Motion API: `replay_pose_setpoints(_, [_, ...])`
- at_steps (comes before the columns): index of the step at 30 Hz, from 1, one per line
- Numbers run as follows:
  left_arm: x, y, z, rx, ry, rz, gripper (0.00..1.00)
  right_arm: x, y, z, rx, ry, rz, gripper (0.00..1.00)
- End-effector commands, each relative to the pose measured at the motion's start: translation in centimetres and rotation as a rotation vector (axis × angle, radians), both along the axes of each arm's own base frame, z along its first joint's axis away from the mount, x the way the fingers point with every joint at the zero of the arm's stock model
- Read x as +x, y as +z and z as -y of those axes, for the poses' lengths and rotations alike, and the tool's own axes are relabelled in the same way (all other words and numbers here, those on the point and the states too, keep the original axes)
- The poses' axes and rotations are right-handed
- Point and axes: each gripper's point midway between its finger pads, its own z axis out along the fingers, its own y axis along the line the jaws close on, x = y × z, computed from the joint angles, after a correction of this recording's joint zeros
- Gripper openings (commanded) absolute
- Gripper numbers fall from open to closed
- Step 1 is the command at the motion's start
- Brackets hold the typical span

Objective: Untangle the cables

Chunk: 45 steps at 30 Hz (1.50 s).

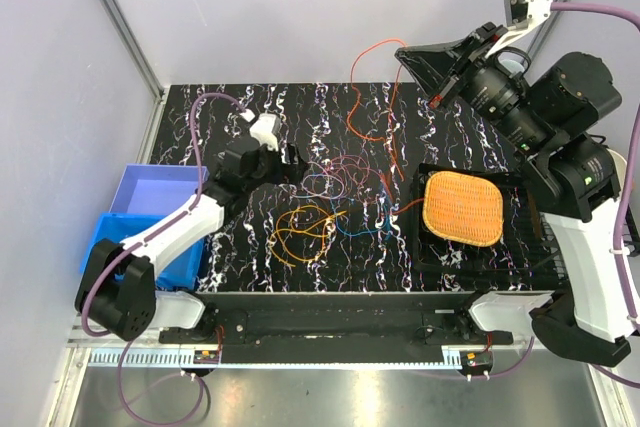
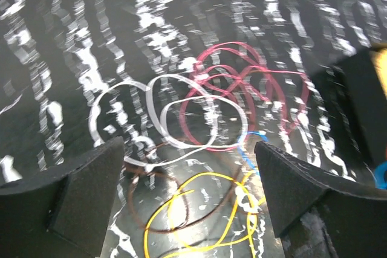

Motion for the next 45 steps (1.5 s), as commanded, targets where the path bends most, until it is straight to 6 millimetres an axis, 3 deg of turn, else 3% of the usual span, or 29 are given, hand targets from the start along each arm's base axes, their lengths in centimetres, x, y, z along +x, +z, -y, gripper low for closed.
replay_pose_setpoints(1, [-1.5,4.0,4.8,-0.097,-0.267,0.18,0.89,-1.9,2.4,0.3,0.054,0.052,0.059,0.0])
replay_pose_setpoints(10, [-3.7,4.2,11.8,-0.165,-0.565,0.197,0.86,-3.0,3.1,0.0,0.062,0.1,0.07,0.0])
replay_pose_setpoints(15, [-4.7,3.8,13.7,-0.186,-0.624,0.192,0.81,-3.1,3.3,-0.2,0.067,0.11,0.069,0.0])
replay_pose_setpoints(23, [-6.3,3.4,12.4,-0.204,-0.603,0.22,0.79,-2.8,3.0,-0.3,0.058,0.107,0.06,0.0])
replay_pose_setpoints(30, [-6.4,2.3,11.1,-0.168,-0.557,0.225,0.77,-3.2,3.4,-0.2,0.065,0.116,0.067,0.0])
replay_pose_setpoints(35, [-7.5,2.9,11.9,-0.193,-0.649,0.236,0.86,-3.1,3.1,-0.5,0.064,0.124,0.057,0.0])
replay_pose_setpoints(45, [-8.8,4.0,14.5,-0.248,-0.789,0.227,0.84,-3.1,2.8,-0.8,0.064,0.144,0.05,0.0])
